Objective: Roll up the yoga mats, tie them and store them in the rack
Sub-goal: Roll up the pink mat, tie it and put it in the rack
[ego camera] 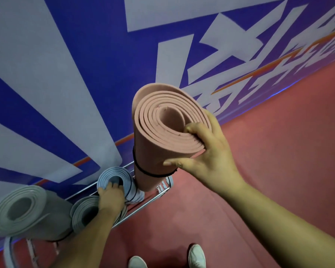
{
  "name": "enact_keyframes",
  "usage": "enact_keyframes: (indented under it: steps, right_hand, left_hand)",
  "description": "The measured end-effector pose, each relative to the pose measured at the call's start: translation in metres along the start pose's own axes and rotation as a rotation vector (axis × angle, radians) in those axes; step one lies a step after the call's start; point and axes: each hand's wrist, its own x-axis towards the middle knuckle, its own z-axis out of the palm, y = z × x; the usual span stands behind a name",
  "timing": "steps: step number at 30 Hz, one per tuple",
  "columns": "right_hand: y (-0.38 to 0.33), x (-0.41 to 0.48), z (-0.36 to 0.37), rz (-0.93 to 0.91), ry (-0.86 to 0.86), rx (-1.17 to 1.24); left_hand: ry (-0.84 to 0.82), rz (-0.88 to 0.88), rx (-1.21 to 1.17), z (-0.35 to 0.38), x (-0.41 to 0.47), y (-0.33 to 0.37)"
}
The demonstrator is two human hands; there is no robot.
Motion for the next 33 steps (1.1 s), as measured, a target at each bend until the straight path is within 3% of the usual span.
enact_keyframes:
  steps: [10, 15, 18, 23, 29, 33]
  right_hand:
    - [0.024, -0.026, 0.059, 0.195, 0.030, 0.081]
    - [0.035, -0.042, 0.088, 0.339, 0.147, 0.098]
    - [0.042, -0.051, 0.092, 0.336, 0.057, 0.042]
    - [0.061, -0.062, 0.095, 0.418, -0.290, -0.199]
    - [0.076, -0.080, 0.122, 0.369, -0.156, -0.053]
    - [0.083, -0.075, 0.145, 0.371, -0.182, -0.029]
  left_hand:
    - [0.011, -0.021, -0.023, 0.006, 0.002, 0.007]
    - [-0.003, -0.011, -0.006, 0.018, -0.006, 0.012]
    - [0.016, -0.004, 0.011, 0.023, -0.009, 0.015]
    - [0.014, 0.034, 0.024, 0.022, -0.006, 0.012]
    - [0.039, 0.053, -0.008, 0.021, -0.001, 0.005]
    - [0.066, 0.050, -0.019, 0.019, 0.003, 0.002]
